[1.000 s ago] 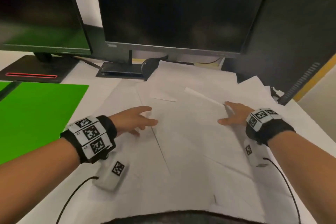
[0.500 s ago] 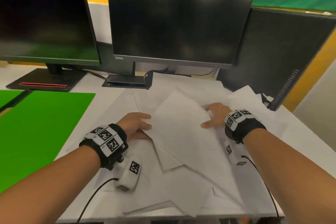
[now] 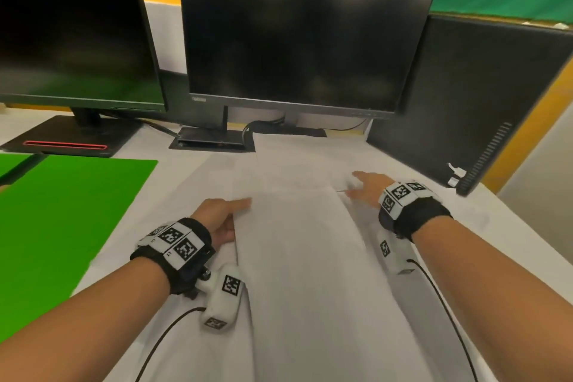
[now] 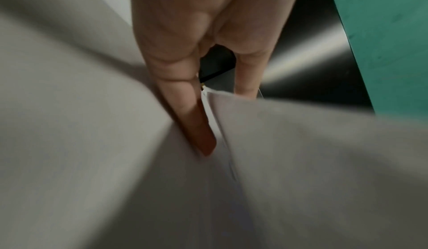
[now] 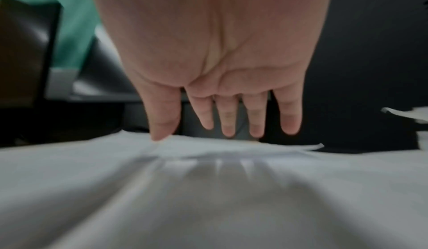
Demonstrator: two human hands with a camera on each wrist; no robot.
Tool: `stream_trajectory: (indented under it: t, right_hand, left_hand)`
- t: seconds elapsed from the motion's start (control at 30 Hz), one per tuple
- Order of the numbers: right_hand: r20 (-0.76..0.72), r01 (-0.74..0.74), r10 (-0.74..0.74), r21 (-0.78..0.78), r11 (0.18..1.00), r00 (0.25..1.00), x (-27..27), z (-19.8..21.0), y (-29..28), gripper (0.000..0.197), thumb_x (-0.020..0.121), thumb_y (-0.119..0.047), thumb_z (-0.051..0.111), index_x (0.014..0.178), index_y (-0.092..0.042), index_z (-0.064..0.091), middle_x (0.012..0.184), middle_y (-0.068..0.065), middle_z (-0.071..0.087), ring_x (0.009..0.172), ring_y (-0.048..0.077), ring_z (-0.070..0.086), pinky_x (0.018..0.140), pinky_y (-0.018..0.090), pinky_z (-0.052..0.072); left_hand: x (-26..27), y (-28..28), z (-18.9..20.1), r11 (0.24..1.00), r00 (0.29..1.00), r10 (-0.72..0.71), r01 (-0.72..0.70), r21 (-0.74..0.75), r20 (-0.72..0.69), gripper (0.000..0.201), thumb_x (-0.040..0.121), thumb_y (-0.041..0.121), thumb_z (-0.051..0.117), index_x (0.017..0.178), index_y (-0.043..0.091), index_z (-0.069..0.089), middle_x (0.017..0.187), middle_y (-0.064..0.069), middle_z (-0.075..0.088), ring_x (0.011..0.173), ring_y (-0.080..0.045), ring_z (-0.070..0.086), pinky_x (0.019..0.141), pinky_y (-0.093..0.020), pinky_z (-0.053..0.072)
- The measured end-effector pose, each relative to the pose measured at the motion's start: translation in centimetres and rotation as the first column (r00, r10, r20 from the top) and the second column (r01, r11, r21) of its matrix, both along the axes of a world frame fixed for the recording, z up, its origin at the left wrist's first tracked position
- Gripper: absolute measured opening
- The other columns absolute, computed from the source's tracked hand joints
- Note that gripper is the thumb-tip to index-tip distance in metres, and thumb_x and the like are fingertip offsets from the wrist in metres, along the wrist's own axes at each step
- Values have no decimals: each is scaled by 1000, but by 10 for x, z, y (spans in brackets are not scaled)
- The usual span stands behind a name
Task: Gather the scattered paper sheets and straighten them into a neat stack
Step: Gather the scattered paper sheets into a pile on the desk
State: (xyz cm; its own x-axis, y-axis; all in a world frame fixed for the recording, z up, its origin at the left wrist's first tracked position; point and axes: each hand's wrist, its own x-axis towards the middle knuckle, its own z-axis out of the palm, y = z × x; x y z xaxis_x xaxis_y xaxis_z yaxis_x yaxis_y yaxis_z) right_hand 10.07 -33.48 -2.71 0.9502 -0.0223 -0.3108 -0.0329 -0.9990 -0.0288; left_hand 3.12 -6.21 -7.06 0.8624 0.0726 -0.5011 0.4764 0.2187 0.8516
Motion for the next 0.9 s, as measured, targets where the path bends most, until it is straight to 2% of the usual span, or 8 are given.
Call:
stream_trajectory:
  t: [0.13,0.23,0.4,0.5,0.63,0.73,0.83,0.9]
  right_hand:
    - [-144,-28,18,-62,998,989,5,-24,3,67,96,-52,27,147,-9,17,155,10,24,139,29,29,114,41,21]
    - [-130,-23,15,-55,998,991,5,-19,7,63,98,-51,21,149,-14,19,157,8,18,144,27,20,117,40,13]
    - [-62,-70,82,177,982,995,8,-4,4,37,90,-25,55,127,-20,56,139,3,51,128,25,44,112,34,30]
    - [24,-29,27,97,995,999,6,-11,-5,51,93,-40,46,138,-16,41,149,6,37,135,27,36,112,36,26]
    - [-182,-60,48,-60,996,982,-2,-16,-8,65,96,-53,25,148,-13,21,156,6,21,144,25,21,119,40,12]
    - [-203,41,-6,165,986,979,-8,2,0,58,94,-53,35,140,-18,41,137,6,52,134,24,39,117,40,17]
    - [-193,133,-56,413,901,980,-14,8,7,39,92,-40,51,121,-15,58,96,6,68,100,22,59,94,34,40]
    - [-71,121,-101,377,918,992,-11,1,6,46,91,-39,52,131,-16,51,123,9,61,118,26,51,103,37,36]
  left_hand:
    - [-9,0,-11,998,999,38,-39,50,7,69,80,-20,56,140,7,33,90,-13,59,76,-25,60,61,-37,52]
    - [-7,-4,-10,991,995,89,-92,96,35,38,83,-19,53,116,1,50,97,-22,62,73,-29,58,76,-42,50]
    - [2,-7,-15,965,984,162,-174,199,72,37,83,-14,57,120,-18,51,122,-30,59,96,-38,62,84,-47,52]
    - [6,-7,-19,946,981,175,-190,264,78,38,82,-9,61,118,-19,52,121,-29,61,108,-42,61,98,-53,47]
    - [14,-2,-29,938,980,189,-198,285,60,37,81,-4,65,114,-17,55,119,-28,63,109,-43,62,97,-55,47]
    - [21,0,-38,939,980,192,-197,284,43,38,80,0,66,114,-16,57,120,-29,62,108,-44,62,97,-56,48]
    - [21,-2,-38,945,980,196,-199,260,37,27,86,2,59,109,-12,58,120,-28,62,111,-43,60,100,-54,46]
    - [17,-5,-33,958,980,194,-197,210,37,28,86,8,60,109,-8,59,121,-25,63,112,-41,60,101,-52,46]
